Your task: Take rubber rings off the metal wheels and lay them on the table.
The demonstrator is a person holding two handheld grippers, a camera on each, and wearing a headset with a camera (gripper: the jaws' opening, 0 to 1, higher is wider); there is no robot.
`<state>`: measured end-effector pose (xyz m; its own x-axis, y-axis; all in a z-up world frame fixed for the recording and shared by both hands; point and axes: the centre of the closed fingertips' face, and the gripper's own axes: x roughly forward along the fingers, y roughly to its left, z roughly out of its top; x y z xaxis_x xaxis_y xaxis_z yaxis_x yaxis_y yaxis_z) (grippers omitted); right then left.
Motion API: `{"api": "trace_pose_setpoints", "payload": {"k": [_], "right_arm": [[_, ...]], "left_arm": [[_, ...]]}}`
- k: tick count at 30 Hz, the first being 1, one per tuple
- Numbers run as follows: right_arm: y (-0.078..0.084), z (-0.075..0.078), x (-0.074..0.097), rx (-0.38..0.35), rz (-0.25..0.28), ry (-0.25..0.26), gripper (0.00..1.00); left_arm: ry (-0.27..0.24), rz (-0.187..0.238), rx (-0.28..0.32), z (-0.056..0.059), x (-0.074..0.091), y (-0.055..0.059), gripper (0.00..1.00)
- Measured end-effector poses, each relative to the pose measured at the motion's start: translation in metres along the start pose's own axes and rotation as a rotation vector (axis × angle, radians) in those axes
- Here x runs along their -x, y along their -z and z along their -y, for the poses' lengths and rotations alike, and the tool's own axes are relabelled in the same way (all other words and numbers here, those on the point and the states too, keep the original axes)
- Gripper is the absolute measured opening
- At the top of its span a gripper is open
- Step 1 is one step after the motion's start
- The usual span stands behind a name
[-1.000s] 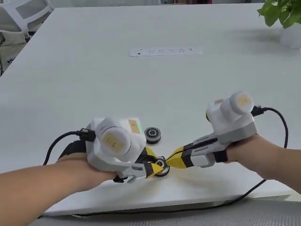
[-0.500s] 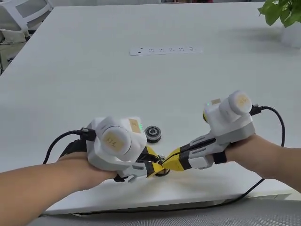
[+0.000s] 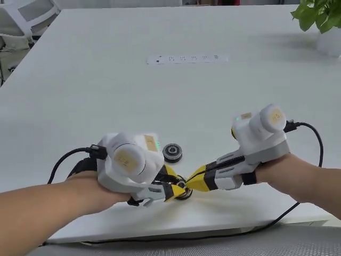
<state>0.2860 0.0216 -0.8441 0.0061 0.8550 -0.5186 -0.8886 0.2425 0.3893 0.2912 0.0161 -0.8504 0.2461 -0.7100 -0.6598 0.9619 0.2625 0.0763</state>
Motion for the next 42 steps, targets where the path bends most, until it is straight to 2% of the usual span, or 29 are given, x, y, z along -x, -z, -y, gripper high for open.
{"api": "trace_pose_setpoints", "payload": {"k": [11, 18, 23, 31, 33, 36, 42], "right_arm": [[-0.005, -0.001, 0.004, -0.009, 0.016, 0.002, 0.0], [-0.01, 0.001, 0.006, -0.019, 0.033, 0.002, 0.0], [-0.012, -0.002, 0.007, -0.02, 0.038, -0.004, 0.0], [-0.014, 0.0, 0.009, -0.028, 0.052, -0.005, 0.0], [-0.014, 0.001, 0.009, -0.026, 0.052, -0.003, 0.0], [-0.015, 0.002, 0.01, -0.028, 0.055, -0.003, 0.0], [-0.021, 0.0, 0.011, -0.031, 0.064, -0.01, 0.0]], "left_arm": [[0.019, -0.006, 0.01, 0.002, 0.004, -0.002, 0.19], [0.035, 0.008, 0.013, 0.006, 0.012, -0.007, 0.27], [0.038, 0.032, 0.026, 0.007, 0.022, -0.013, 0.29], [0.028, 0.063, 0.038, 0.006, 0.036, -0.016, 0.36], [0.024, 0.08, 0.07, 0.004, 0.04, -0.018, 0.38], [0.016, 0.078, 0.06, 0.001, 0.044, -0.016, 0.4], [0.007, 0.094, 0.077, 0.0, 0.055, -0.015, 0.44]]}}
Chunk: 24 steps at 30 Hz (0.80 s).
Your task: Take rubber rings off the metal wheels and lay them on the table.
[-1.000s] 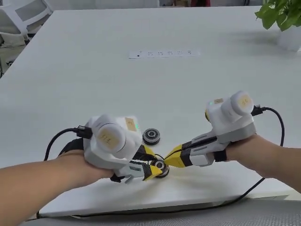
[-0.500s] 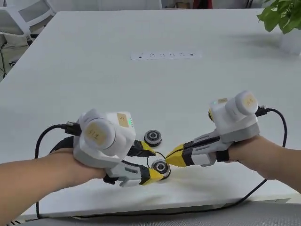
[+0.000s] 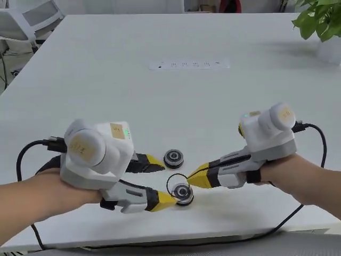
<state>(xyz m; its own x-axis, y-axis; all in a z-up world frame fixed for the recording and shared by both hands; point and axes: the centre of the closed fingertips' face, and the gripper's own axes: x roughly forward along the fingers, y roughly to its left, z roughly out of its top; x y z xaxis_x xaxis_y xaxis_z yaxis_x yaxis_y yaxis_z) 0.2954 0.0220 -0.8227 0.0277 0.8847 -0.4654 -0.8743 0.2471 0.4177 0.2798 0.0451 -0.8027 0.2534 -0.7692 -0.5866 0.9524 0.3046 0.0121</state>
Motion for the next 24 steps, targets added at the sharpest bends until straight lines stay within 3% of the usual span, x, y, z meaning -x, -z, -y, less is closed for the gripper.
{"api": "trace_pose_setpoints", "payload": {"k": [10, 24], "right_arm": [[-0.014, -0.004, -0.005, 0.006, 0.015, -0.013, 0.0], [-0.026, -0.005, -0.024, 0.024, 0.01, -0.021, 0.0]], "left_arm": [[-0.015, 0.014, 0.015, -0.003, 0.015, 0.004, 0.57], [-0.087, 0.025, 0.054, -0.016, 0.036, 0.017, 0.7]]}}
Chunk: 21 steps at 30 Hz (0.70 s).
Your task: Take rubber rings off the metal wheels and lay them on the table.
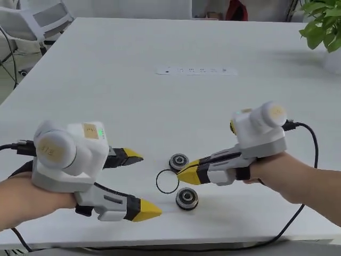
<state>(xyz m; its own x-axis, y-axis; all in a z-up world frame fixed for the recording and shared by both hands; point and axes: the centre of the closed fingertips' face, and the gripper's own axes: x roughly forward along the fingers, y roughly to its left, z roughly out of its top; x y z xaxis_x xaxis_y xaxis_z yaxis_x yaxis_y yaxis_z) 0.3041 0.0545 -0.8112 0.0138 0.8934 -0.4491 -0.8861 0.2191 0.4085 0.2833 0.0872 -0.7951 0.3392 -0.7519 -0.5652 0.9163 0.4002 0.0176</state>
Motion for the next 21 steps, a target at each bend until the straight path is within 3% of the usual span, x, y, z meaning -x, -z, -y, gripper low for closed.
{"api": "trace_pose_setpoints", "payload": {"k": [21], "right_arm": [[0.009, 0.001, -0.024, 0.012, -0.064, 0.007, 0.0]], "left_arm": [[-0.046, -0.02, 0.043, -0.007, 0.016, 0.02, 0.77]]}}
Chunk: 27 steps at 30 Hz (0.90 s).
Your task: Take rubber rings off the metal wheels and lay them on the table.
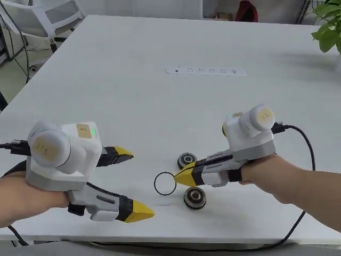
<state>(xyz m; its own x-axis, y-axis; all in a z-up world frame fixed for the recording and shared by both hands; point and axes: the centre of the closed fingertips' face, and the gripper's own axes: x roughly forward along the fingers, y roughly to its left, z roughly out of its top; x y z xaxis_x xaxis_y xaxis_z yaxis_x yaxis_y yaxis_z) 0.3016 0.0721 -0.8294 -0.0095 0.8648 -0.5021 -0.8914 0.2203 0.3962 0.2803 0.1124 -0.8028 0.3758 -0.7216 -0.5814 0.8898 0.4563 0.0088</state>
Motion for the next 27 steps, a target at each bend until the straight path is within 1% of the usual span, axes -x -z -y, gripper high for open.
{"api": "trace_pose_setpoints", "payload": {"k": [4, 11, 18, 22, 25, 27], "right_arm": [[0.002, 0.004, -0.004, -0.003, -0.01, 0.003, 0.0], [0.005, 0.006, -0.01, 0.005, -0.028, 0.009, 0.0], [0.009, 0.009, -0.012, 0.013, -0.043, 0.014, 0.0], [0.01, 0.011, -0.012, 0.032, -0.048, 0.025, 0.01], [0.011, 0.011, -0.012, 0.025, -0.051, 0.023, 0.02], [0.012, 0.012, -0.012, 0.034, -0.054, 0.027, 0.03]], "left_arm": [[-0.001, -0.004, 0.001, 0.001, 0.0, 0.002, 0.77], [0.003, -0.012, 0.001, 0.002, -0.001, 0.006, 0.77], [0.004, -0.019, -0.002, 0.002, -0.002, 0.008, 0.77], [0.004, -0.024, 0.0, 0.001, -0.001, 0.009, 0.77], [0.005, -0.029, -0.006, 0.001, -0.001, 0.01, 0.77], [0.004, -0.028, -0.003, 0.001, -0.001, 0.01, 0.77]]}}
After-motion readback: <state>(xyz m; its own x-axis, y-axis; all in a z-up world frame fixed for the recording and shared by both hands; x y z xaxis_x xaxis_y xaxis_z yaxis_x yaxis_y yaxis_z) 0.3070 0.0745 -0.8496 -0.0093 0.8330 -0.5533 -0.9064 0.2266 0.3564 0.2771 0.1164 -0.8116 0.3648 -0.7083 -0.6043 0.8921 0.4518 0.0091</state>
